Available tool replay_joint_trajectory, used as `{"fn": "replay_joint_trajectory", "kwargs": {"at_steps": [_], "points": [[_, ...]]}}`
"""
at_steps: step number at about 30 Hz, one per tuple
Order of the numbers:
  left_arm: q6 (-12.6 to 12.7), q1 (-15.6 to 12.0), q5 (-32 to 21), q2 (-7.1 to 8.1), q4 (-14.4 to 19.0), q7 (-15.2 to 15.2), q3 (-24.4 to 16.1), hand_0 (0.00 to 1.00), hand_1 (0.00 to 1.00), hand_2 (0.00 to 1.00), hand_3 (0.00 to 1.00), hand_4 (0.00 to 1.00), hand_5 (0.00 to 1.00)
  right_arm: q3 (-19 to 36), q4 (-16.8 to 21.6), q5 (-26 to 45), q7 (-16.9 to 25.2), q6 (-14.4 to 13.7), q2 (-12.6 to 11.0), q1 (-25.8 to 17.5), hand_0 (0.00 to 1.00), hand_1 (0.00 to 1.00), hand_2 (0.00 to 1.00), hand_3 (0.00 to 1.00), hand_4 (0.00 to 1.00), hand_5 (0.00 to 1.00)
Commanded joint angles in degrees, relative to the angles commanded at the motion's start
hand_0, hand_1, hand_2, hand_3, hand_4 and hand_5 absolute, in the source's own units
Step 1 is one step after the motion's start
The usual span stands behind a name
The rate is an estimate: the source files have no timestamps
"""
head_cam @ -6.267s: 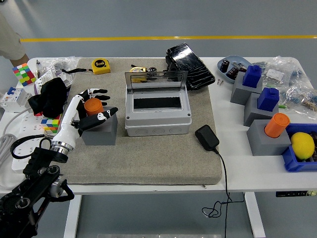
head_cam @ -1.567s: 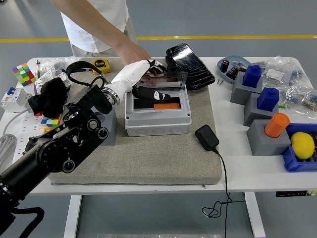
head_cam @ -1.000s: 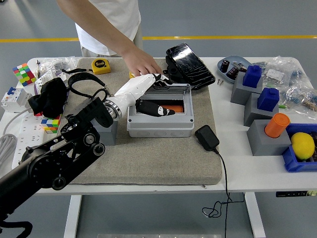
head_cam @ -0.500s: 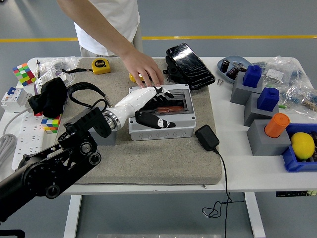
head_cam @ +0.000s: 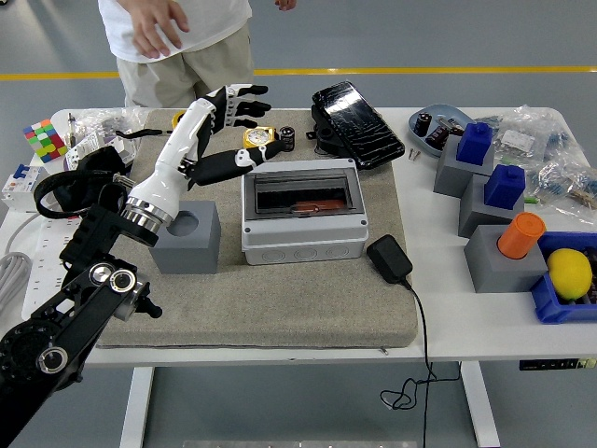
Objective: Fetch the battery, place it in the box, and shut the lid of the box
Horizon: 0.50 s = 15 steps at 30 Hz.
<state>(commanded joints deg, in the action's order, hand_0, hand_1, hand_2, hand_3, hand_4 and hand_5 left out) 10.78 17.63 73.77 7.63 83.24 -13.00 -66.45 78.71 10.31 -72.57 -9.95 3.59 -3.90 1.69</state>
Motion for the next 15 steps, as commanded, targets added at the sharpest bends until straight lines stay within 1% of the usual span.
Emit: {"fn": "replay_joint_trajectory", "kwargs": {"at_steps": [2,3,7,8,9,10,12,14,15], "points": [[-0.61,-1.87,-4.73,-0.48,0.0,-1.4,-3.05,0.553,0.65,0.633,0.685,0.998,0.381,0.13,0.0,-0.08,-0.02,-0.01,0.0,0.08,0.61,0.658,0.682,0.585,0.985,0.555],[-0.96,-2.74,-7.19,-0.68,-0.03,-1.82,-4.63,0.534,0.636,0.621,0.665,0.998,0.382,0.17,0.0,-0.11,-0.02,-0.01,0.01,0.12,0.611,0.66,0.682,0.585,0.985,0.555],[-2.37,-5.9,-16.74,-1.45,-0.29,-3.38,-10.49,0.534,0.636,0.621,0.665,0.998,0.382,0.38,0.0,-0.38,-0.1,0.0,0.03,0.25,0.611,0.66,0.682,0.585,0.985,0.555],[-2.53,-6.29,-18.71,-1.54,-0.31,-3.63,-11.38,0.534,0.636,0.621,0.665,0.998,0.382,0.43,0.0,-0.44,-0.12,-0.01,0.04,0.26,0.611,0.66,0.682,0.585,0.985,0.555],[-2.89,-7.07,-21.08,-1.7,-0.36,-4.14,-12.93,0.493,0.614,0.596,0.647,0.998,0.386,0.63,0.0,-0.64,-0.18,0.0,0.08,0.3,0.611,0.659,0.682,0.585,0.985,0.554],[-3.08,-7.64,-22.79,-1.81,-0.37,-4.47,-14.18,0.493,0.614,0.596,0.647,0.998,0.386,0.81,0.0,-0.82,-0.25,0.0,0.12,0.33,0.611,0.659,0.682,0.585,0.985,0.554],[-3.33,-8.55,-25.21,-1.96,-0.4,-4.79,-16.21,0.493,0.614,0.596,0.647,0.998,0.386,1.04,0.0,-1.08,-0.35,0.0,0.18,0.39,0.611,0.659,0.682,0.585,0.985,0.554],[-3.81,-9.49,-25.73,-2.06,-0.61,-4.73,-18.31,0.493,0.614,0.596,0.647,0.998,0.386,1.39,0.0,-1.52,-0.49,0.0,0.25,0.48,0.611,0.659,0.682,0.585,0.985,0.554],[-3.93,-9.74,-25.59,-2.07,-0.72,-4.67,-18.81,0.472,0.598,0.581,0.638,0.998,0.384,1.52,0.0,-1.66,-0.53,0.0,0.28,0.51,0.614,0.659,0.682,0.585,0.985,0.555]]}}
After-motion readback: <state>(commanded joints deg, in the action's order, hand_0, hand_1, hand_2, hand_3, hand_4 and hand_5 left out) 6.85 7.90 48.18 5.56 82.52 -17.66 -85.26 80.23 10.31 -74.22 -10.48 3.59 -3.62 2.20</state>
